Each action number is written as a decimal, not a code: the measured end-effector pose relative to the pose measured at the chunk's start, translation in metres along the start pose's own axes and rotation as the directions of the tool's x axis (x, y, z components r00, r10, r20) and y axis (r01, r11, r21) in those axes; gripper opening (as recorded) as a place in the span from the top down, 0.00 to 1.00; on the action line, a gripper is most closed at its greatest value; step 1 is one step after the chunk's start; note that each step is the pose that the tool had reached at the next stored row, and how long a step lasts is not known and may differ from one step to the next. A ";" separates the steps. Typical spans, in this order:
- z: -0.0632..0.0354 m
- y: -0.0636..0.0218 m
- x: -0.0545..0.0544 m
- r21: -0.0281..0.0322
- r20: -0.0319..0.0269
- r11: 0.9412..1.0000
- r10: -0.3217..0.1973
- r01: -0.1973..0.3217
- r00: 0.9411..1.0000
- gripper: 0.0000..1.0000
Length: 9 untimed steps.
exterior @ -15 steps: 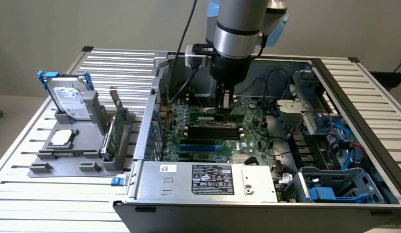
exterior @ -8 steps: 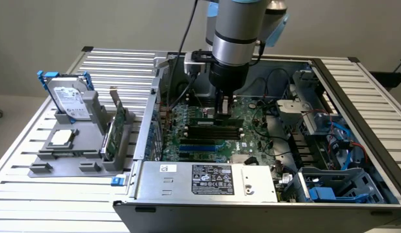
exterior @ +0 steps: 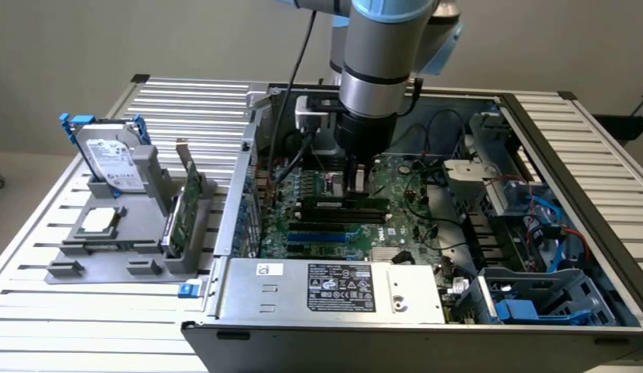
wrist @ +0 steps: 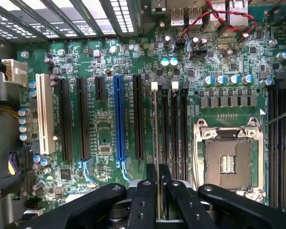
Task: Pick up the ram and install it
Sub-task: 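Insert the ram into the slot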
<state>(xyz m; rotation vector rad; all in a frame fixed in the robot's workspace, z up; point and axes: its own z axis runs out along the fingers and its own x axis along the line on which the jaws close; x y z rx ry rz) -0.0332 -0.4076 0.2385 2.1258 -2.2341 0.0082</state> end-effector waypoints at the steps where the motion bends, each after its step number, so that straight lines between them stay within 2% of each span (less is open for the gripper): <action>1: 0.0018 -0.0001 0.000 0.000 0.000 1.000 0.000 0.000 1.000 0.85; 9: 0.0046 -0.0002 0.000 0.000 0.005 1.000 0.000 0.000 1.000 0.85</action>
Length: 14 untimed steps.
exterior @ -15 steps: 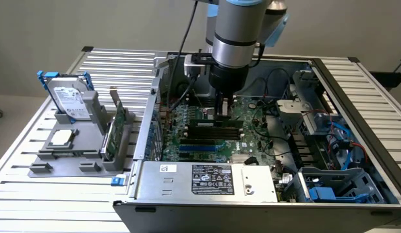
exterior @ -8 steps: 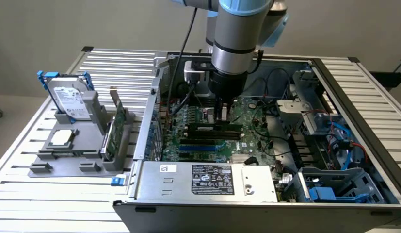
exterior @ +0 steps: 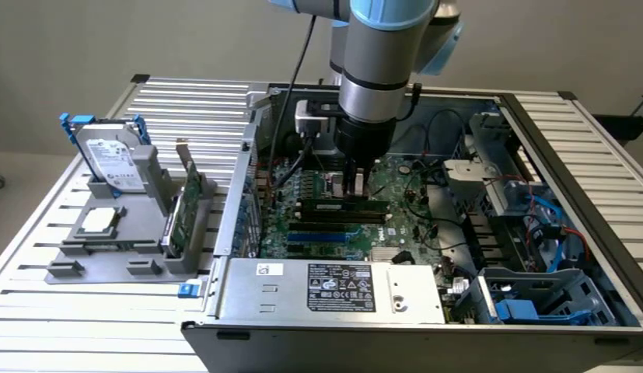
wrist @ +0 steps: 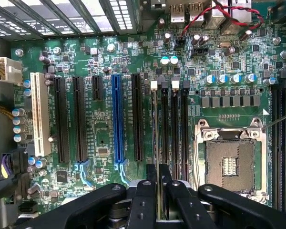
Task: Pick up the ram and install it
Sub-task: 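Insert the ram into the slot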
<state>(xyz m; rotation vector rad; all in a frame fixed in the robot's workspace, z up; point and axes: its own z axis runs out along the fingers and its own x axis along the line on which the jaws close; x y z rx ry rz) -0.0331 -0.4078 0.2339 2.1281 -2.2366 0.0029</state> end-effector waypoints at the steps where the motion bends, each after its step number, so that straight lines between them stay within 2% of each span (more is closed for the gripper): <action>1: 0.0001 0.0000 0.000 0.000 0.000 1.000 0.000 0.000 1.000 0.85; 14: 0.0045 0.0003 0.000 0.000 0.000 1.000 0.007 -0.007 1.000 0.85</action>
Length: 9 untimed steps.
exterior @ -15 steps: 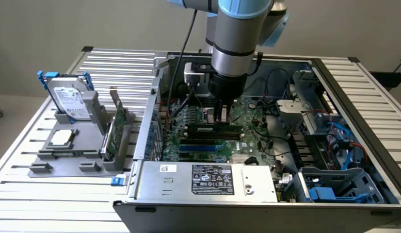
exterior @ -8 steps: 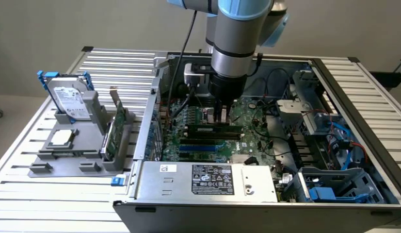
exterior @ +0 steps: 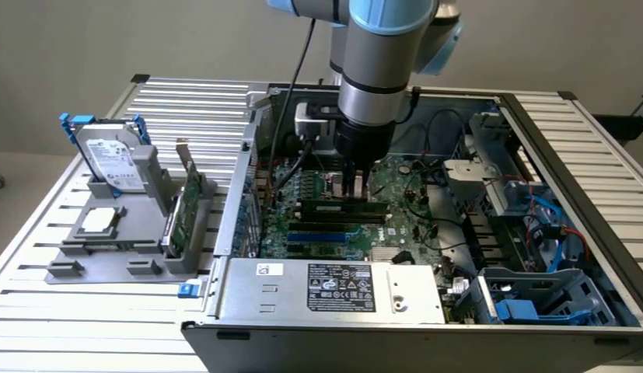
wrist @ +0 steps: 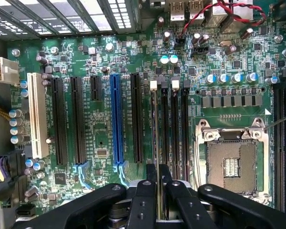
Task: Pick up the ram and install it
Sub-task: 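Insert the ram into the slot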
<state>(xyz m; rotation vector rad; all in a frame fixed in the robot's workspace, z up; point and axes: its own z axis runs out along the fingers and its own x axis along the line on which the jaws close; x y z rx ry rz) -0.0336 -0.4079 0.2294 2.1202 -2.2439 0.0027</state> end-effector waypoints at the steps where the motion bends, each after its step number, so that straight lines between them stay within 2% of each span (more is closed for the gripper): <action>1: 0.0004 0.0000 0.000 0.000 0.000 1.000 0.001 -0.001 1.000 0.85; 9: 0.0028 0.0007 0.000 0.000 0.000 1.000 0.002 -0.002 1.000 0.85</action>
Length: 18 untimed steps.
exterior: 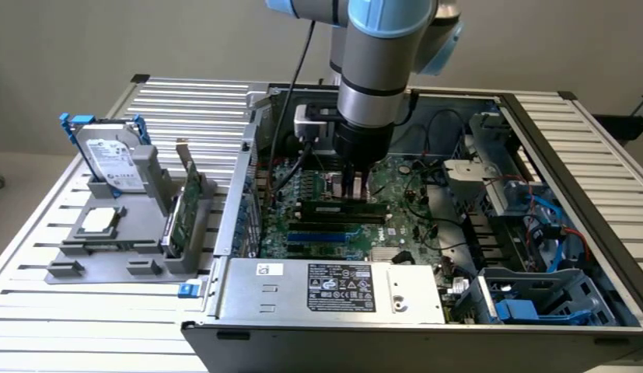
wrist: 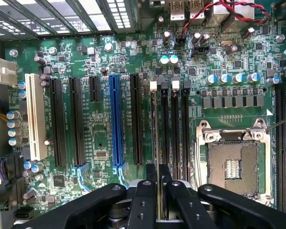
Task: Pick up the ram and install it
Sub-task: 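Insert the ram into the slot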
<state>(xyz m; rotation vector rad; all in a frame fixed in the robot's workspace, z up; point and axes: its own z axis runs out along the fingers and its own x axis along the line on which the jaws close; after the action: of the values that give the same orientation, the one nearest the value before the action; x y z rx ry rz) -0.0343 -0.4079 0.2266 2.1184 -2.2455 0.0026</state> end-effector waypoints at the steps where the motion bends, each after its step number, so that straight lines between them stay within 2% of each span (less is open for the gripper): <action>1: 0.0003 0.0000 0.000 0.000 0.000 1.000 0.000 0.000 1.000 0.85; 18: 0.0054 -0.0001 0.000 0.000 0.001 1.000 0.000 0.000 1.000 0.85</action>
<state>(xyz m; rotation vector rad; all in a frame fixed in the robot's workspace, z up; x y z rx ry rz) -0.0344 -0.4079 0.2213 2.1187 -2.2460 0.0017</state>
